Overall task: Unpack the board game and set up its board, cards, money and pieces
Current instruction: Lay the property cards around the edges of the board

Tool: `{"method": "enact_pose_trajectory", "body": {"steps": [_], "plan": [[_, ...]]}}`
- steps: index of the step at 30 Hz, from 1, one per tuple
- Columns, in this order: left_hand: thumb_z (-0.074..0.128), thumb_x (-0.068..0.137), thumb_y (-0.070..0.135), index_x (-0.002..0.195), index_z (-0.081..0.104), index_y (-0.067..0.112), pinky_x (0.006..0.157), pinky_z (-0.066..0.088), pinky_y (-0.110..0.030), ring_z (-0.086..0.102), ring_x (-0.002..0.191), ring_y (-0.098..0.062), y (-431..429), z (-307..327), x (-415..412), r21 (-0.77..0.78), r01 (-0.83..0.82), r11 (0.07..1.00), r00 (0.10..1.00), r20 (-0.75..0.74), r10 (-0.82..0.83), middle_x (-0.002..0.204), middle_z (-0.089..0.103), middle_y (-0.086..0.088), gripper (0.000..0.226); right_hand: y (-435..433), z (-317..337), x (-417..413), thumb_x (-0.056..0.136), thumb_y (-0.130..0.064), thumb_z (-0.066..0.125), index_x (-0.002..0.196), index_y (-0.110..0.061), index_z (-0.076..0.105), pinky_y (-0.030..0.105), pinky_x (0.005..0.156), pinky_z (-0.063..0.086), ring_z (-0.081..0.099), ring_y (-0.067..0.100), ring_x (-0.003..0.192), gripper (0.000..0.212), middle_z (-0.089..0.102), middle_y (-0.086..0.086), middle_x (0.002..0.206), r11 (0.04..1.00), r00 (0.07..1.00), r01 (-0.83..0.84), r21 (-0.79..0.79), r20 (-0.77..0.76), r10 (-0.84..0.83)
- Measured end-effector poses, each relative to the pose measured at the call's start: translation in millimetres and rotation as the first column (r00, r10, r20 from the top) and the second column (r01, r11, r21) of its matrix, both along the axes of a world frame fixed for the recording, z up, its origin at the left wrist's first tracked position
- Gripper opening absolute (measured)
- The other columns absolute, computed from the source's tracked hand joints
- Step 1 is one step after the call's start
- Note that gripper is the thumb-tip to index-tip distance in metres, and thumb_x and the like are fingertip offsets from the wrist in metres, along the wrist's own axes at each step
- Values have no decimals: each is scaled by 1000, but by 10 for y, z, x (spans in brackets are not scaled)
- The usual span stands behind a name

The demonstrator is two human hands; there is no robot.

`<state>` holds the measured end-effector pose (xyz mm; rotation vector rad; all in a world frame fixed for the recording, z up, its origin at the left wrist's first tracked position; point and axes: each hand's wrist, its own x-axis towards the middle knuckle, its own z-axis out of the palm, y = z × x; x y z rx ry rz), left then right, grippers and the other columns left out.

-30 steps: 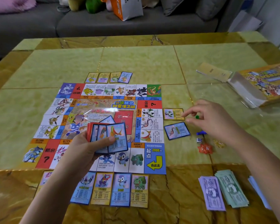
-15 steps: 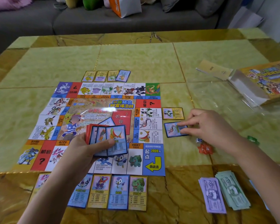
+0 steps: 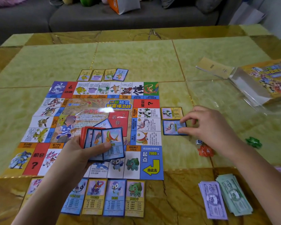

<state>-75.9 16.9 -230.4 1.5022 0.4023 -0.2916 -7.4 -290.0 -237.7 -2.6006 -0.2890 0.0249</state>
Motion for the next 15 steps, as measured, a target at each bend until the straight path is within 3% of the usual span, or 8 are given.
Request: {"method": "enact_pose_trajectory", "body": {"steps": [5, 15], "plan": [[94, -1, 39, 95, 57, -4, 53, 57, -27, 72, 75, -33, -6, -10, 1, -1, -3, 1000, 1000, -9, 2, 82, 73, -20, 111, 1, -18, 20, 64, -38, 83, 73, -26, 64, 35, 64, 49, 53, 9, 66, 24, 54, -10, 74, 1000, 1000, 24, 4, 9, -24], [94, -3, 37, 97, 55, -7, 52, 56, -26, 72, 74, -33, -23, 17, -4, -19, -23, 1000, 999, -33, 22, 81, 72, -22, 116, 11, -33, 38, 63, -38, 84, 70, -23, 65, 30, 59, 44, 54, 13, 63, 25, 54, -7, 71, 999, 1000, 20, 26, 18, -21]]}}
